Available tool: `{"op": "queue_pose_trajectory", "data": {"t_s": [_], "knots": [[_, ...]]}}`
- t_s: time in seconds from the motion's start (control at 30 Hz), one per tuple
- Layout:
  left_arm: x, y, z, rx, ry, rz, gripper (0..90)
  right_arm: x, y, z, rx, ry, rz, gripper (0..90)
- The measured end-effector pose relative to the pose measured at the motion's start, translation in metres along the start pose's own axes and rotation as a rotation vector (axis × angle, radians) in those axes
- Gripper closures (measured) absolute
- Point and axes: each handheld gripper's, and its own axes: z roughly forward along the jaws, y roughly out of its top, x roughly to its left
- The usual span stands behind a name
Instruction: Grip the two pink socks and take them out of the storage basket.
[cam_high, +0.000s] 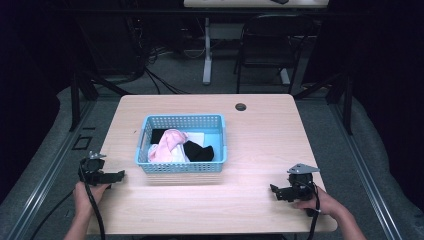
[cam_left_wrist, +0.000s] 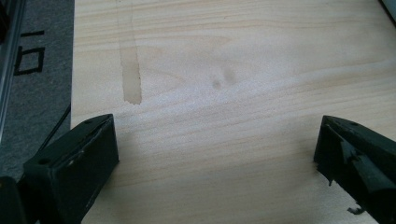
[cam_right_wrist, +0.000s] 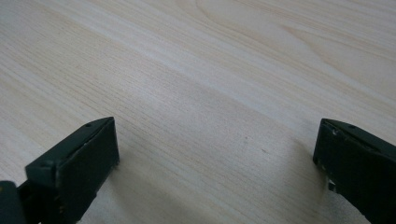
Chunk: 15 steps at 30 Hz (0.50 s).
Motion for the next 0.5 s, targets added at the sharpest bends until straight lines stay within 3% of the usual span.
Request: {"op": "queue_pose_trajectory", "data": {"t_s": [0.5], "knots": [[0.0001, 0.0009, 0.0002, 0.006, -0.004, 0.002, 0.0, 0.0001, -0.0002, 0.0, -0.001, -0.003, -0.003, 0.0]]}}
